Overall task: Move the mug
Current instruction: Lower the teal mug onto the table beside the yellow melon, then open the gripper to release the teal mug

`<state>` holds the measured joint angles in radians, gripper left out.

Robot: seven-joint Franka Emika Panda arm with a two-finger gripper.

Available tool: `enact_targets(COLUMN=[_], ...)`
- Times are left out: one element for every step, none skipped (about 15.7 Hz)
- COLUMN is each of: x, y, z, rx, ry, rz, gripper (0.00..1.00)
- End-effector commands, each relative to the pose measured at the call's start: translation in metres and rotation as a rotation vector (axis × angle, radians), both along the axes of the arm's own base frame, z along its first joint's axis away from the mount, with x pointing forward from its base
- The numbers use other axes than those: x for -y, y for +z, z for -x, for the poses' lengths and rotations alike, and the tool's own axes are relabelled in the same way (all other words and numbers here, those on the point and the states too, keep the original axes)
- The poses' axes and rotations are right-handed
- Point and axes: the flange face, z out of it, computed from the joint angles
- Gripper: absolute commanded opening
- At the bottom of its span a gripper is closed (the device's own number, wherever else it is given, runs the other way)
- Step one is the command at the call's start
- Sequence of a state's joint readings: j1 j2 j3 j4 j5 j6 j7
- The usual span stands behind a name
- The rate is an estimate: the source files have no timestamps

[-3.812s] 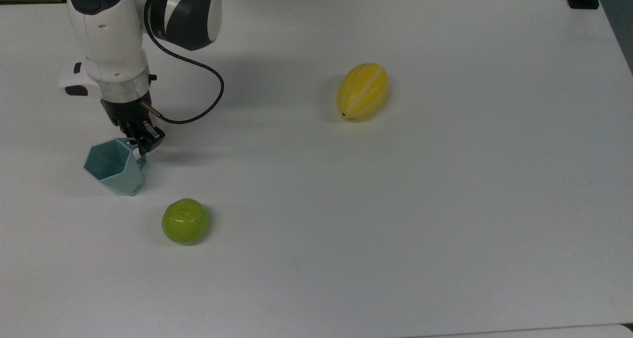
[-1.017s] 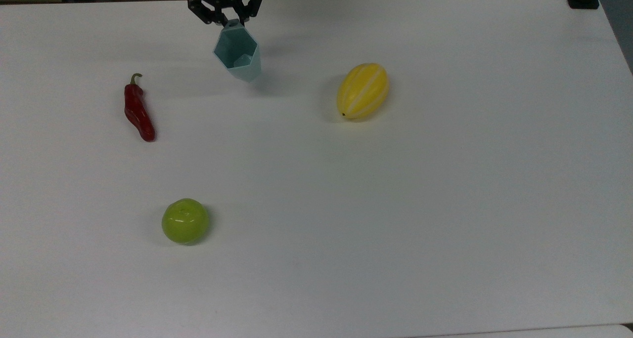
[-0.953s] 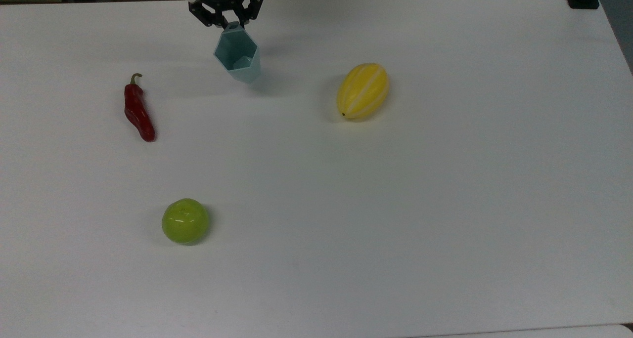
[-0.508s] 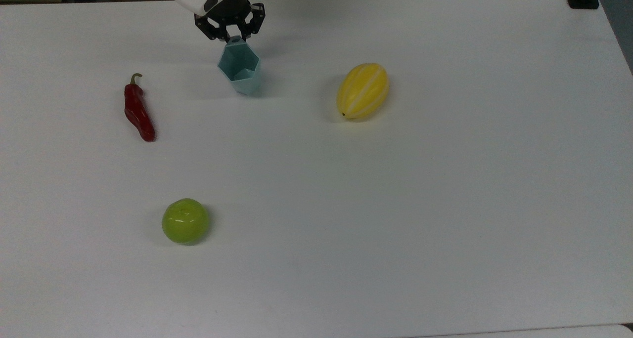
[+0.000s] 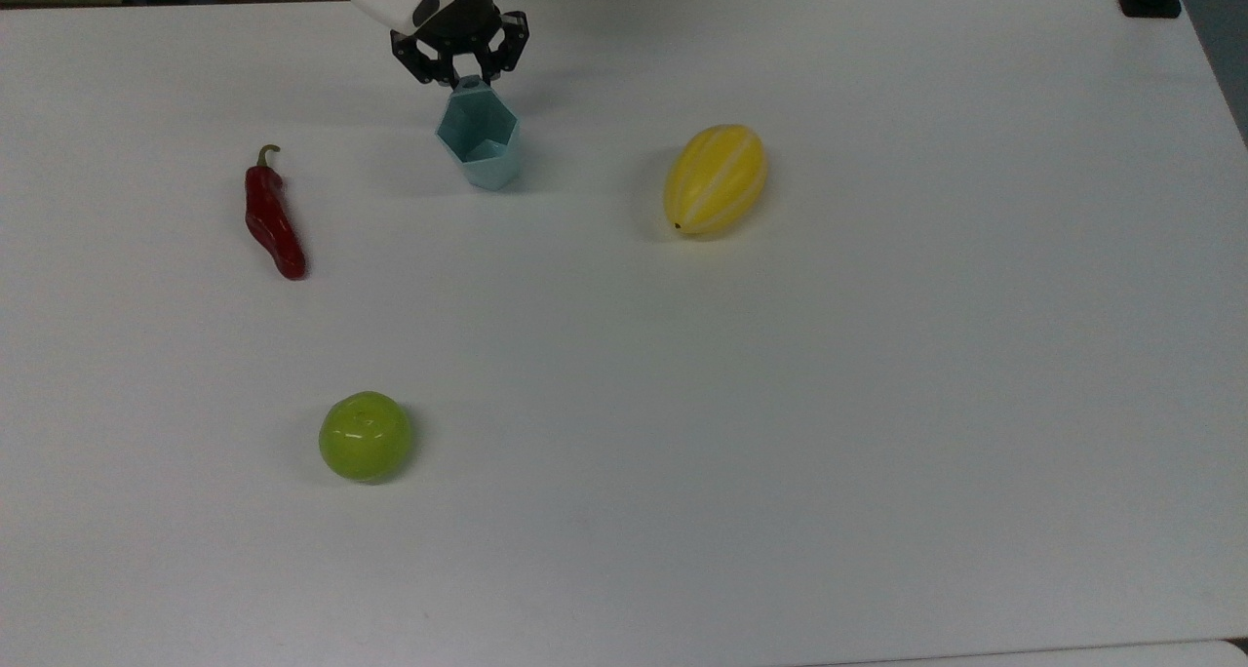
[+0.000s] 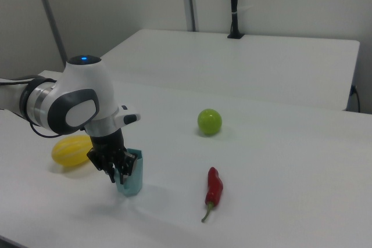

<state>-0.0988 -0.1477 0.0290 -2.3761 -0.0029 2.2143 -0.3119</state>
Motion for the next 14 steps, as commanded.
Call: enact_targets(x=[-0.004, -0.004, -0.004, -0.004, -0.004, -0.004, -0.004, -0.004, -0.004, -0.004, -0.004, -0.004, -0.004, -0.005], y=[0.000, 0.001, 0.001, 0.001, 0.001, 0.001, 0.002, 0.002, 0.002, 0.002, 0.003, 0.005, 0.009, 0.016], z=[0.010, 0.009, 0.009, 0.010, 0.010, 0.010, 0.010, 0.010, 0.010, 0.011, 0.012, 0.013, 0.013, 0.011], rx=[0.012, 0.012, 0.010, 0.010, 0.010, 0.009, 0.007, 0.007, 0.004, -0.008, -0.023, -0.038, -0.048, -0.055], ry=[0.023, 0.023, 0.023, 0.021, 0.018, 0.017, 0.011, 0.006, 0.003, 0.003, 0.002, 0.001, 0.000, 0.000], rz=[0.009, 0.009, 0.009, 0.009, 0.009, 0.009, 0.009, 0.009, 0.009, 0.008, 0.008, 0.007, 0.007, 0.004], gripper=[0.20, 0.24, 0.31, 0.43, 0.62, 0.71, 0.91, 1.00, 1.00, 1.00, 1.00, 1.00, 1.00, 1.00])
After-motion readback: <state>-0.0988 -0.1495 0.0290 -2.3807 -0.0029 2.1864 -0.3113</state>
